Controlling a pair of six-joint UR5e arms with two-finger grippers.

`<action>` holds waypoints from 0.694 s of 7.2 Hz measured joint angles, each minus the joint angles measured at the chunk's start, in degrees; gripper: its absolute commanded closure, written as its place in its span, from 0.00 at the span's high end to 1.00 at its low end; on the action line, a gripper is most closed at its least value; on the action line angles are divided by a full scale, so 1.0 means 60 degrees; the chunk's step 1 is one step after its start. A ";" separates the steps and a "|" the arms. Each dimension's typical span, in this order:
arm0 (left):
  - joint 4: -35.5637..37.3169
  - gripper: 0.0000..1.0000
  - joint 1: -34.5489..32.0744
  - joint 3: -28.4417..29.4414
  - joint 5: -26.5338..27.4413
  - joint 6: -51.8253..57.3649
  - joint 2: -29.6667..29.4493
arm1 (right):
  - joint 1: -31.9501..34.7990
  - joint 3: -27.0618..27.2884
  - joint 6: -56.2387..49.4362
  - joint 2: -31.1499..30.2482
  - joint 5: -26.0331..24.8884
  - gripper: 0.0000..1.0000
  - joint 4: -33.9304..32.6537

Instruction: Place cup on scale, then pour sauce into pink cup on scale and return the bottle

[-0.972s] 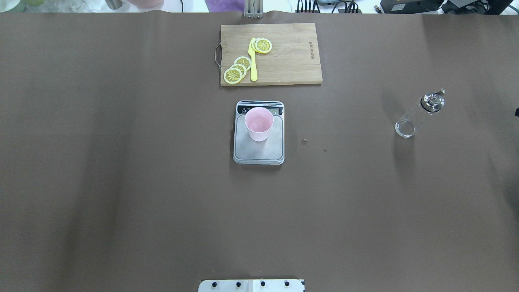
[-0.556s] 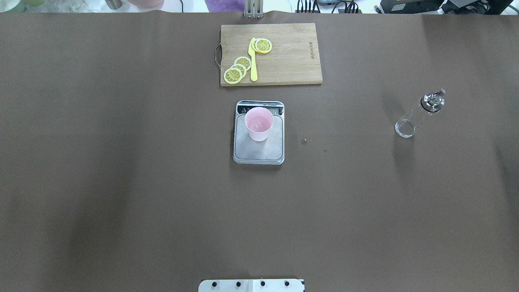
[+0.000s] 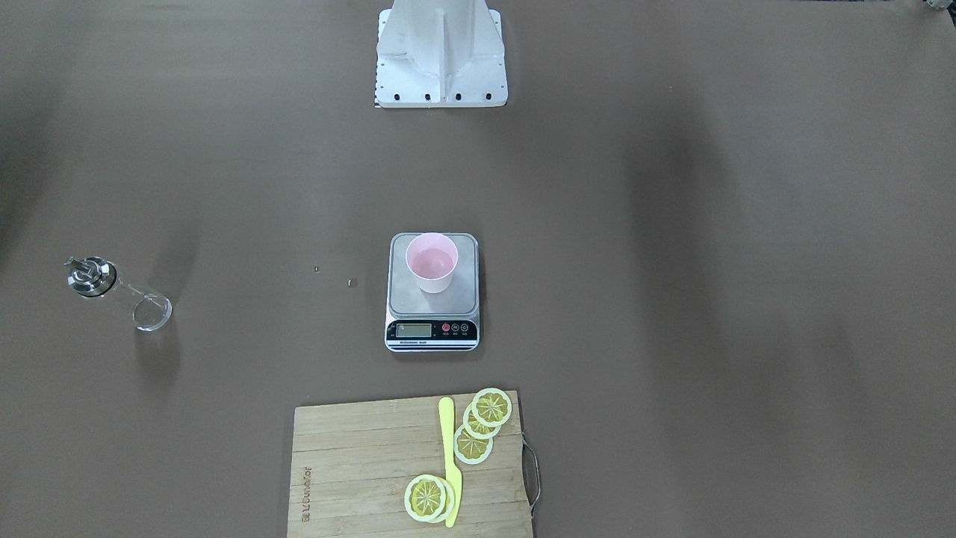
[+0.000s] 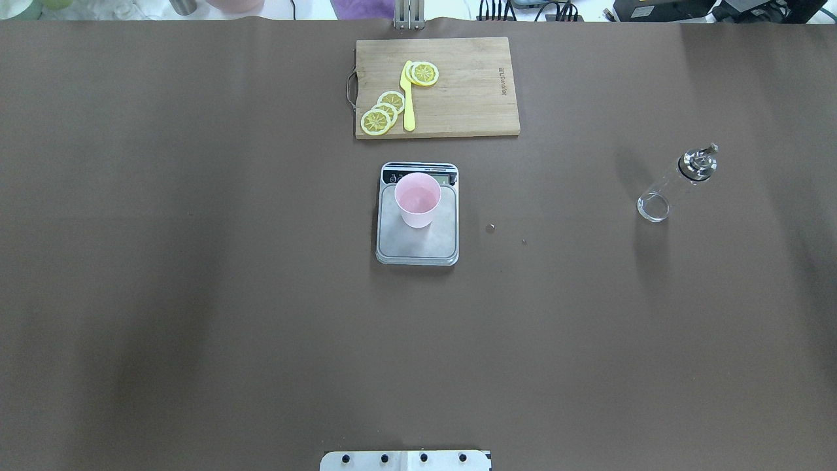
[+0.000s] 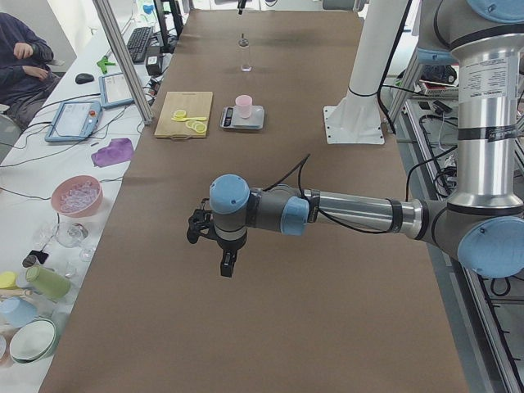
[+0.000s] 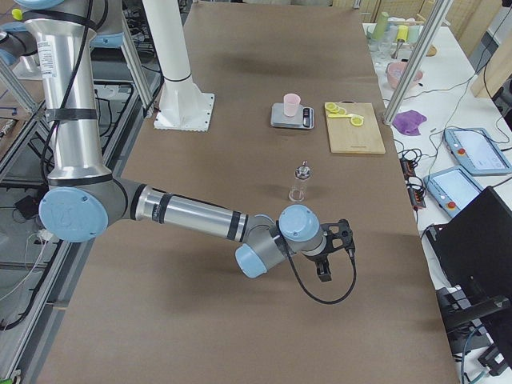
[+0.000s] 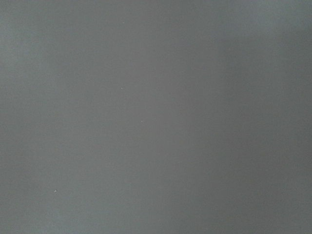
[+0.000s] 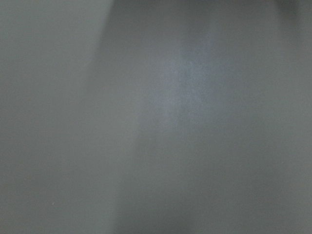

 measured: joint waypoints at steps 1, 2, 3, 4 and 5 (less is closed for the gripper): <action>-0.0004 0.98 0.0001 0.0000 0.0000 0.0000 -0.0004 | -0.0103 0.0145 -0.0483 0.0040 0.0078 1.00 -0.0863; -0.0010 0.98 0.0001 -0.0001 0.0003 0.0000 -0.0006 | -0.0154 0.0460 -0.1012 0.0026 0.0069 1.00 -0.1873; -0.0013 0.98 0.0002 -0.0005 0.0009 0.0003 -0.0007 | -0.0151 0.0974 -0.1572 -0.0011 -0.0015 1.00 -0.3080; -0.0014 0.98 0.0002 -0.0010 0.0010 0.0009 -0.0007 | -0.0096 0.1515 -0.2080 -0.0062 -0.0130 1.00 -0.4228; -0.0015 0.98 0.0002 -0.0012 0.0008 0.0013 -0.0011 | -0.0018 0.2025 -0.2491 -0.0159 -0.0242 1.00 -0.5207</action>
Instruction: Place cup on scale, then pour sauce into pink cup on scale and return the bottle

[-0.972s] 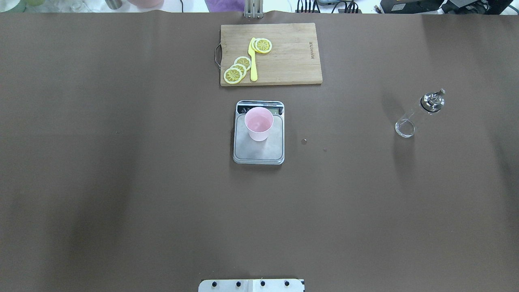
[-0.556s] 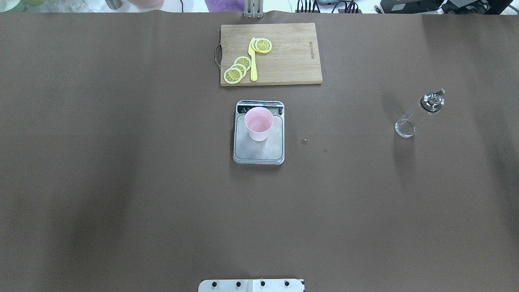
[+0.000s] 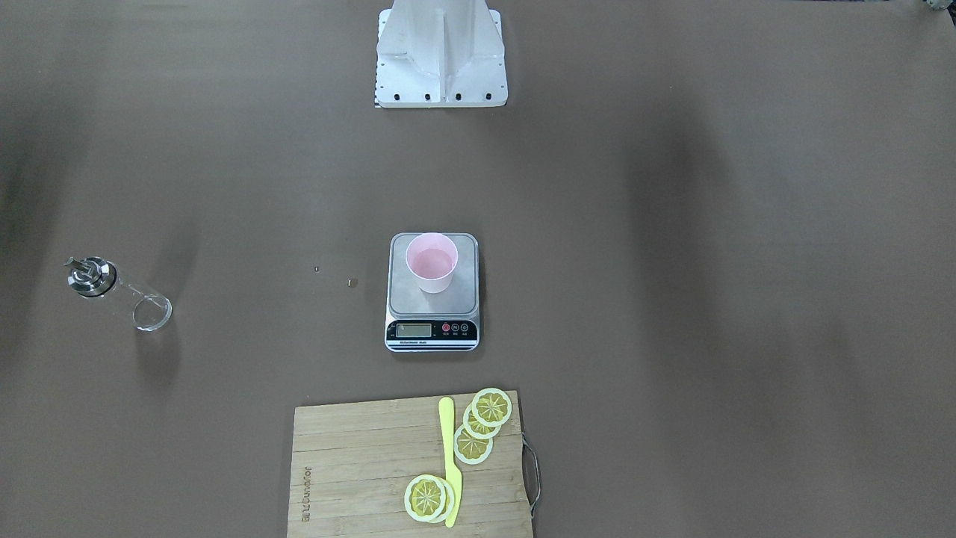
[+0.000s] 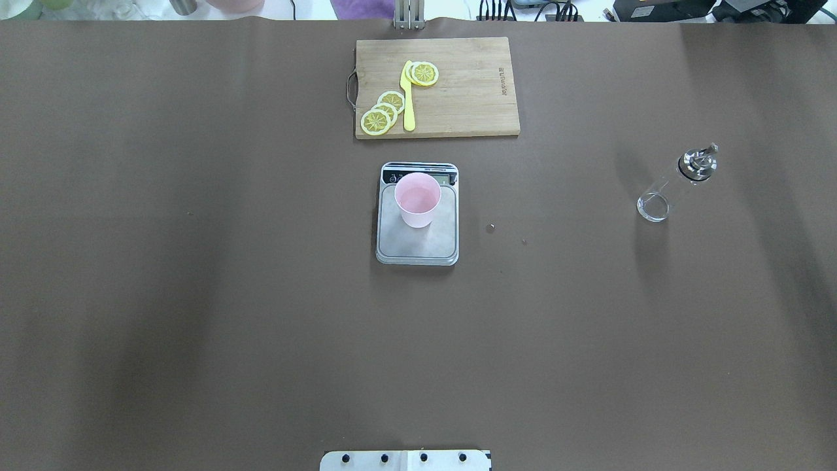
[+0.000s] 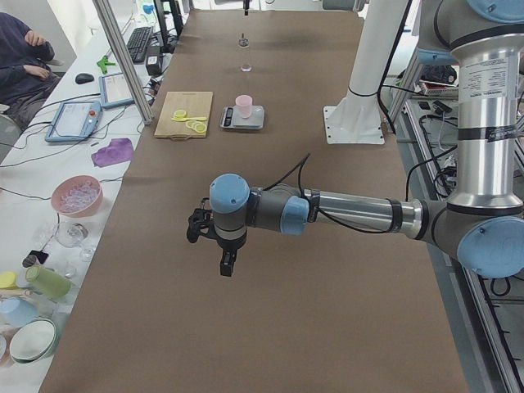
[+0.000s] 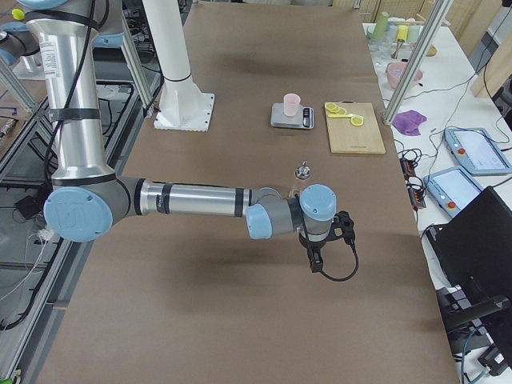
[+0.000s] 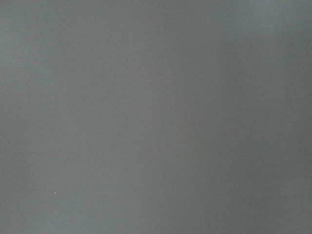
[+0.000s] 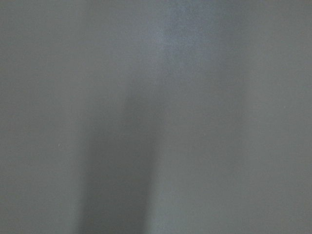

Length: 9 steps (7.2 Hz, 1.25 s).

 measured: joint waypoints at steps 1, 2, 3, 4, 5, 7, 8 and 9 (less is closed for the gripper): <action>0.0000 0.98 0.0000 -0.0007 0.0004 0.0001 -0.0007 | 0.0087 0.0443 -0.0270 -0.0242 -0.0110 1.00 -0.0664; 0.0000 0.98 0.0000 -0.0009 0.0005 0.0008 -0.0008 | 0.0188 0.0728 -0.0421 -0.0558 -0.0300 1.00 -0.0961; 0.0000 0.98 0.0000 -0.0007 0.0007 0.0024 -0.0009 | 0.0250 0.0891 -0.0484 -0.0787 -0.0721 1.00 -0.1085; -0.0003 0.98 0.0000 -0.0004 0.0007 0.0041 -0.0010 | 0.0284 0.1014 -0.0505 -0.0923 -0.1257 1.00 -0.1187; -0.0010 0.98 0.0000 -0.0004 0.0007 0.0052 -0.0010 | 0.0320 0.1128 -0.0559 -0.1010 -0.1557 1.00 -0.1311; -0.0012 0.98 0.0000 -0.0003 0.0007 0.0065 -0.0026 | 0.0414 0.1325 -0.0901 -0.1200 -0.1691 1.00 -0.1398; -0.0009 0.98 0.0000 -0.0003 0.0007 0.0064 -0.0053 | 0.0601 0.1486 -0.1006 -0.1345 -0.1495 1.00 -0.1452; -0.0011 0.98 0.0000 -0.0003 0.0005 0.0059 -0.0075 | 0.0793 0.1689 -0.1112 -0.1502 -0.1400 1.00 -0.1472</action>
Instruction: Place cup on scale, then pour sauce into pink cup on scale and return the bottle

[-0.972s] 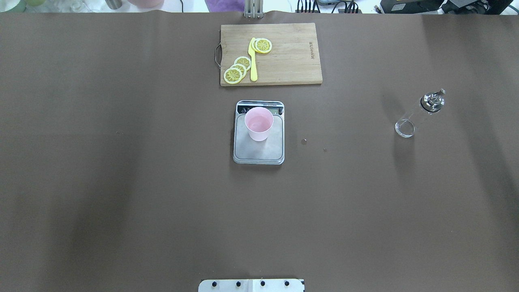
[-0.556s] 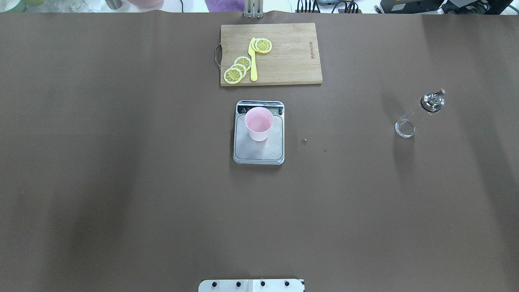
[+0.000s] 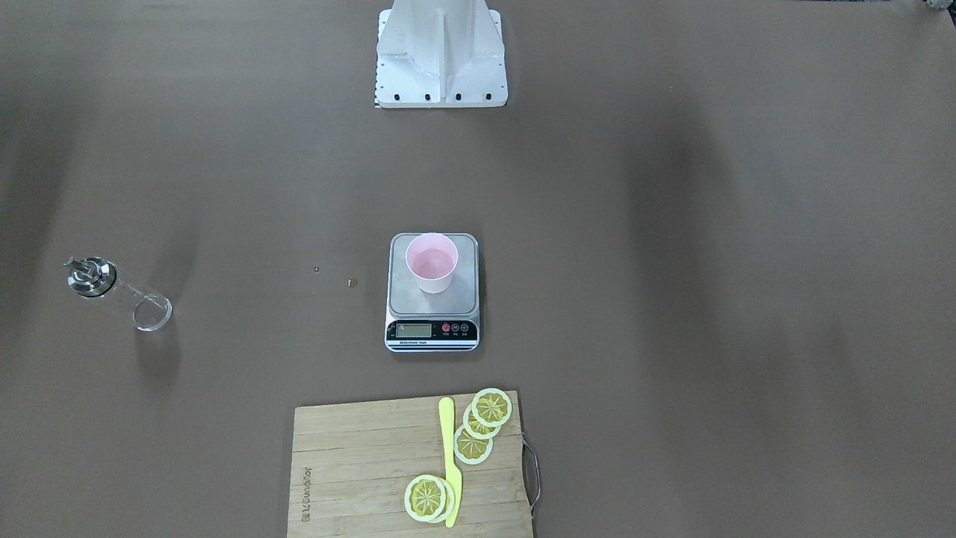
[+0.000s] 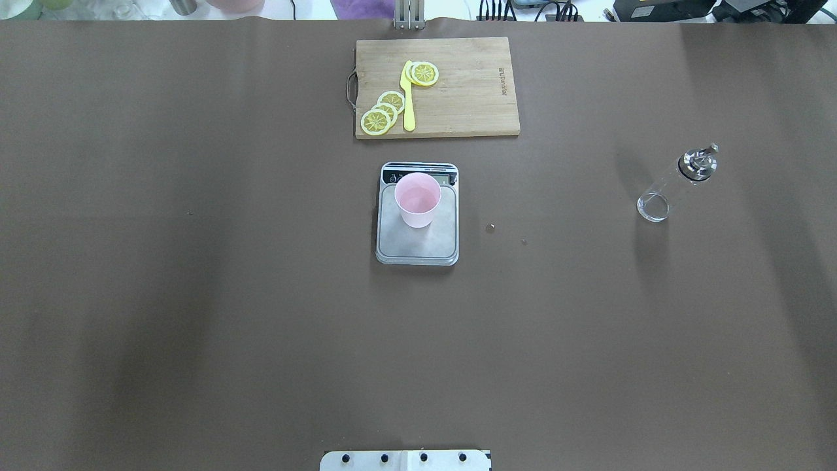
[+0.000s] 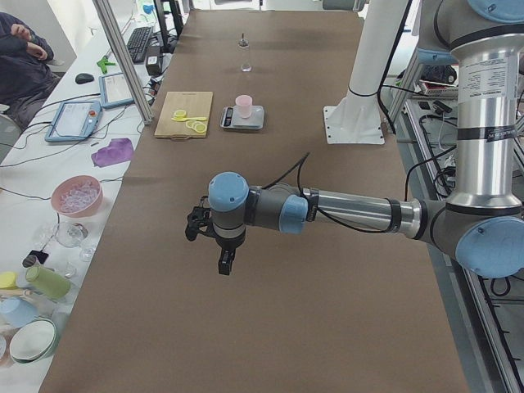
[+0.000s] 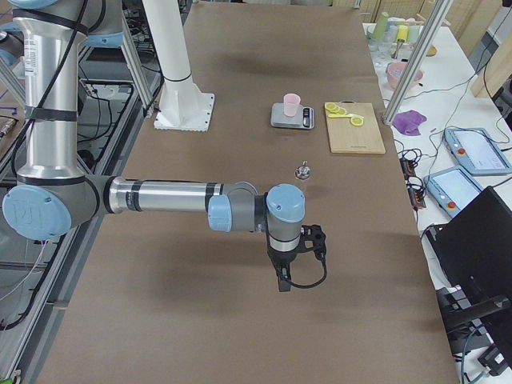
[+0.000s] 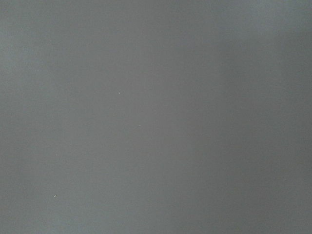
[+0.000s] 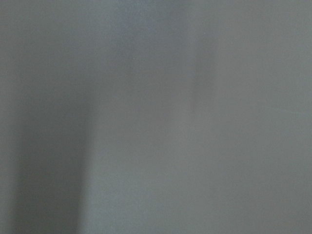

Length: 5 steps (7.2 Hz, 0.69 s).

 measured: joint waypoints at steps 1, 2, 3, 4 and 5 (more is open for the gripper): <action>0.0000 0.98 0.0003 0.0000 -0.0007 -0.0011 -0.0030 | 0.0088 0.0171 -0.0178 -0.0077 0.0024 1.00 -0.0004; 0.0006 0.98 0.0022 0.0004 -0.0010 -0.0024 -0.0071 | 0.0105 0.0258 -0.0346 -0.0079 0.0007 1.00 -0.0013; 0.0006 0.98 0.0041 0.0006 -0.0011 -0.0034 -0.0096 | 0.0104 0.0301 -0.0426 -0.0068 -0.0029 1.00 -0.0018; 0.0001 0.98 0.0051 0.0006 -0.0012 -0.0036 -0.0104 | 0.0101 0.0323 -0.0457 -0.0062 -0.0046 1.00 -0.0020; 0.0001 0.98 0.0054 0.0010 -0.0012 -0.0032 -0.0108 | 0.0098 0.0335 -0.0467 -0.0058 -0.0053 1.00 -0.0021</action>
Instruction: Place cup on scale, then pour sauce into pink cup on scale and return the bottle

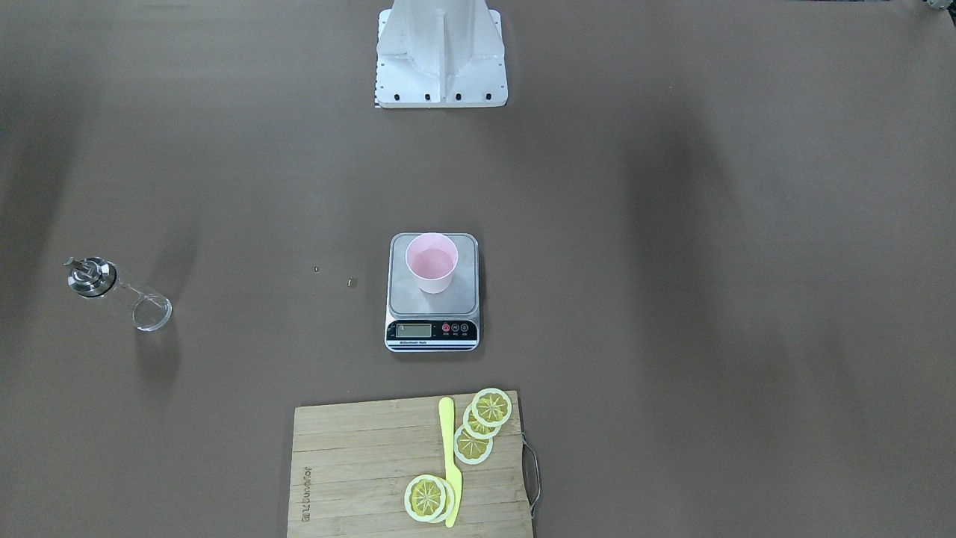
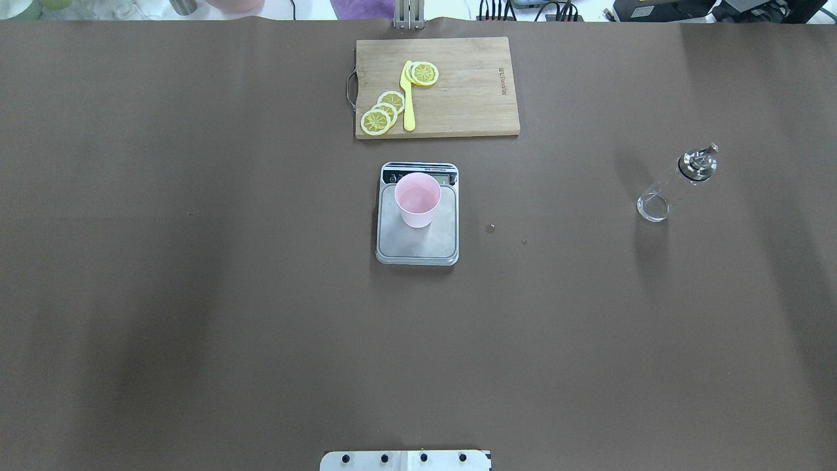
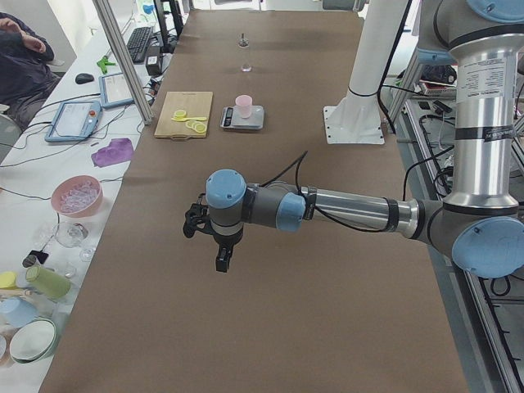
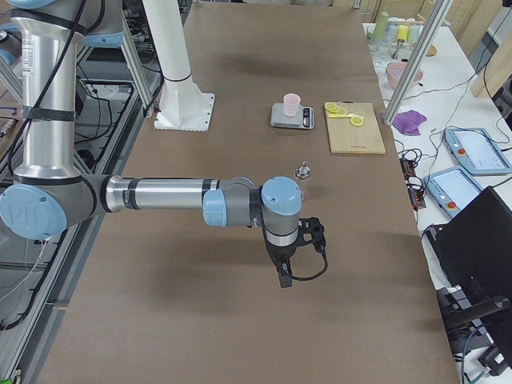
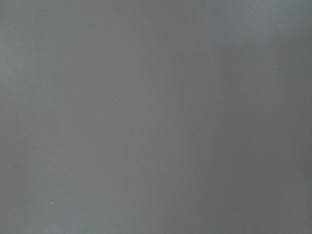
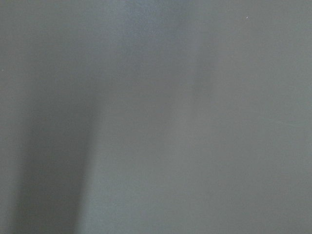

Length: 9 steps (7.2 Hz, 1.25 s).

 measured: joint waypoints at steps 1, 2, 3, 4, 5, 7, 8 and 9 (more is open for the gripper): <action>0.0005 0.98 0.0008 0.0008 0.0000 0.0009 -0.0002 | -0.0002 0.0012 -0.0004 0.0001 0.0001 1.00 0.0000; 0.0008 0.98 0.0031 0.0013 0.0000 0.0027 -0.0002 | -0.0003 0.0022 -0.0005 0.0006 0.0006 1.00 0.0000; 0.0010 0.98 0.0076 0.0026 0.0000 0.0040 -0.0003 | -0.0003 0.0026 -0.0006 0.0011 0.0009 1.00 0.0000; 0.0010 0.98 0.0116 0.0038 0.0000 0.0049 -0.0003 | -0.0003 0.0034 -0.0006 0.0014 0.0014 1.00 0.0000; 0.0010 0.98 0.0137 0.0053 0.0000 0.0057 -0.0003 | -0.0003 0.0044 -0.0006 0.0016 0.0034 1.00 0.0000; 0.0019 0.98 0.0152 0.0094 0.0000 0.0066 -0.0001 | -0.0003 0.0066 -0.0006 0.0008 0.0115 1.00 0.0000; 0.0054 0.98 0.0167 0.0105 0.0000 0.0069 0.0005 | -0.0003 0.0070 -0.0006 0.0004 0.0132 1.00 0.0002; 0.0097 0.98 0.0182 0.0126 0.0000 0.0066 0.0010 | -0.0003 0.0073 -0.0006 0.0003 0.0139 1.00 0.0005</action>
